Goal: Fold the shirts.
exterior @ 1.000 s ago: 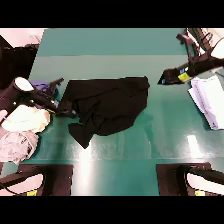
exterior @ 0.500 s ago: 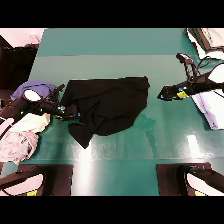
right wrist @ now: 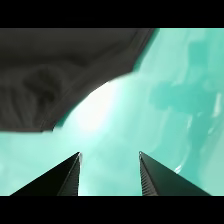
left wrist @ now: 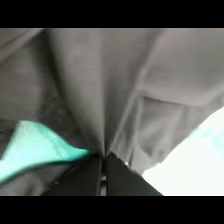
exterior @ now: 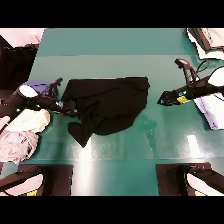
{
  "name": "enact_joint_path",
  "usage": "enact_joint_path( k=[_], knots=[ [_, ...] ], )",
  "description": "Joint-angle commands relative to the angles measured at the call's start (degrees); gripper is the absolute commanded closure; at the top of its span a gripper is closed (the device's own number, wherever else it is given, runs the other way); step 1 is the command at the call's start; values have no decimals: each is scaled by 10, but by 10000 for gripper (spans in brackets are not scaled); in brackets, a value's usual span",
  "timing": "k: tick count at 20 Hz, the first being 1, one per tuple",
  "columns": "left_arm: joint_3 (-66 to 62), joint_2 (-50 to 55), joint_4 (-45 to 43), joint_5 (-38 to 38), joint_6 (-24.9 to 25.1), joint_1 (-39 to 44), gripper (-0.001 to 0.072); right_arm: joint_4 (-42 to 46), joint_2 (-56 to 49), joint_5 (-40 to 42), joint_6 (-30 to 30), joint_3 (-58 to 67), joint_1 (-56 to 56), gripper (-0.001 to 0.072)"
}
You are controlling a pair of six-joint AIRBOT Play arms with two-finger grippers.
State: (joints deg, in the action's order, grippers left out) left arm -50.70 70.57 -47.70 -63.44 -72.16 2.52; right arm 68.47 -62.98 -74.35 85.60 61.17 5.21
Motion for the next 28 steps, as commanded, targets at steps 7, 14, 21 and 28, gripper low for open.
enact_joint_path(
  k=[7,14,21,28],
  knots=[
    [-99,-46,-19,-50,6,-1,679,-255,-49,145,3,-217,103,180],
    [-99,-46,-33,-67,6,-1,679,-296,-167,327,15,-154,254,310],
    [-99,-46,-81,-103,30,-1,679,-181,-162,304,12,-137,219,696],
    [-50,-44,-117,-143,98,32,679,-20,9,166,52,-137,-26,697]
  ],
)
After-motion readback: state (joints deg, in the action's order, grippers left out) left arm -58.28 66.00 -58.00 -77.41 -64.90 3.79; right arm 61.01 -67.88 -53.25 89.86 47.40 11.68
